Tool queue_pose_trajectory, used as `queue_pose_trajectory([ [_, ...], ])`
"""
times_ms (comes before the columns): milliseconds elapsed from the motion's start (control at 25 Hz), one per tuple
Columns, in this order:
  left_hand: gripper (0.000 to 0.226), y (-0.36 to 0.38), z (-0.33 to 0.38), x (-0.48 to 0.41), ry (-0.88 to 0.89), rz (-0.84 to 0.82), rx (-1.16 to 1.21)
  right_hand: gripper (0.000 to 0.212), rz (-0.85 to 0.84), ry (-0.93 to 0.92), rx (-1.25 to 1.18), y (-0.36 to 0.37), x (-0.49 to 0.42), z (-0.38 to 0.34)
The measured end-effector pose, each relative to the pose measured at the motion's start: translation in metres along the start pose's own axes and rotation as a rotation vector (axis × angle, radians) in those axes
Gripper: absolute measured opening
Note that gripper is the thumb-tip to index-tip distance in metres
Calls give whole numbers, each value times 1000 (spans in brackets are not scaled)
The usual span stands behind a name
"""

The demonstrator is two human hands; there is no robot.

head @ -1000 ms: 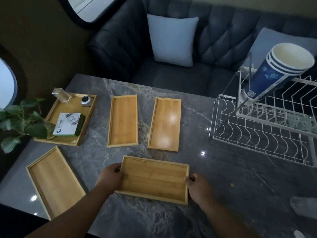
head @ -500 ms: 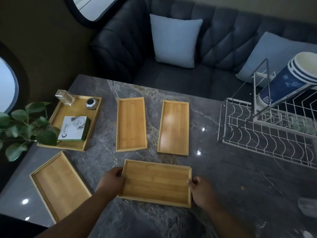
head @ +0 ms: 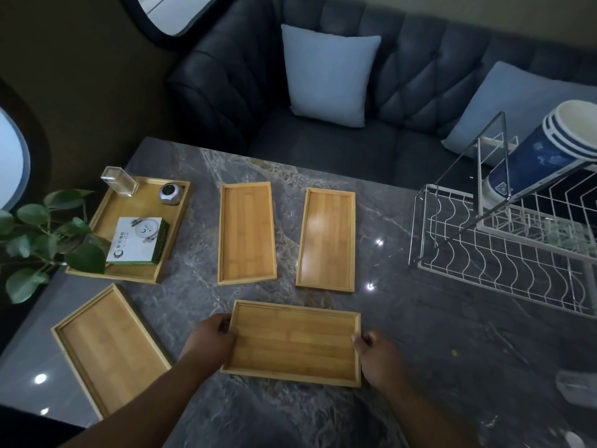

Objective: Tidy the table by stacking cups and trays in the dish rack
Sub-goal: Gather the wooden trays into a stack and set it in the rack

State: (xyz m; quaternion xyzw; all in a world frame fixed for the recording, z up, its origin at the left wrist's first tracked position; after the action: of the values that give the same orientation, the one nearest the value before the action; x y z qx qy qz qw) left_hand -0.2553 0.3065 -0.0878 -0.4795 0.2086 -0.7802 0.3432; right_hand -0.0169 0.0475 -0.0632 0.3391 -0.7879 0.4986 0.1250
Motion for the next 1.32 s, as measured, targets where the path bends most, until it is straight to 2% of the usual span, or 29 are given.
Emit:
queue_pose_trajectory([
  [160, 42, -1, 3, 4, -28, -7, 10, 32, -35, 10, -6, 0, -1, 3],
  [240, 51, -2, 12, 9, -36, 41, -1, 26, -40, 21, -30, -4, -1, 2],
  [320, 57, -4, 30, 15, 31, 124, -41, 45, 31, -22, -22, -11, -5, -2],
  [400, 67, -5, 56, 21, 197, 151, -156, 67, 76, -125, 62, -19, -10, -8],
  [520, 85, 1, 94, 21, 377, 101, -345, 90, 29, -257, 204, -24, -19, -20],
  [600, 90, 9, 115, 16, 434, 57, -443, 94, -5, -303, 317, -25, -29, -28],
  [760, 87, 33, 148, 5, 575, -84, -704, 86, -72, -462, 501, -21, -47, -48],
  [920, 82, 52, 164, -6, 666, -222, -904, 77, -150, -485, 536, -20, -69, -60],
  [1120, 75, 50, 181, -20, 714, -180, -989, 75, -190, -505, 608, -27, -79, -62],
  [1320, 57, 34, 198, -39, 700, -135, -1044, 76, -214, -537, 528, -24, -70, -69],
])
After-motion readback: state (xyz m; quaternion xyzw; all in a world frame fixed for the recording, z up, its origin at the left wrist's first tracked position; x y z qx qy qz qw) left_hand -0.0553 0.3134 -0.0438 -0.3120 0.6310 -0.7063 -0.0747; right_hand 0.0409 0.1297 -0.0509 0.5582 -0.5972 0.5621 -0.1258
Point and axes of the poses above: each hand's wrist, its own x-axis away from the middle knuckle, its own y-axis out of the palm, z = x × y, the point moved 2 cm from there along -x, towards the middle knuckle, and after that the axes turned 6 degrees about -y, right-handed, at the moved point
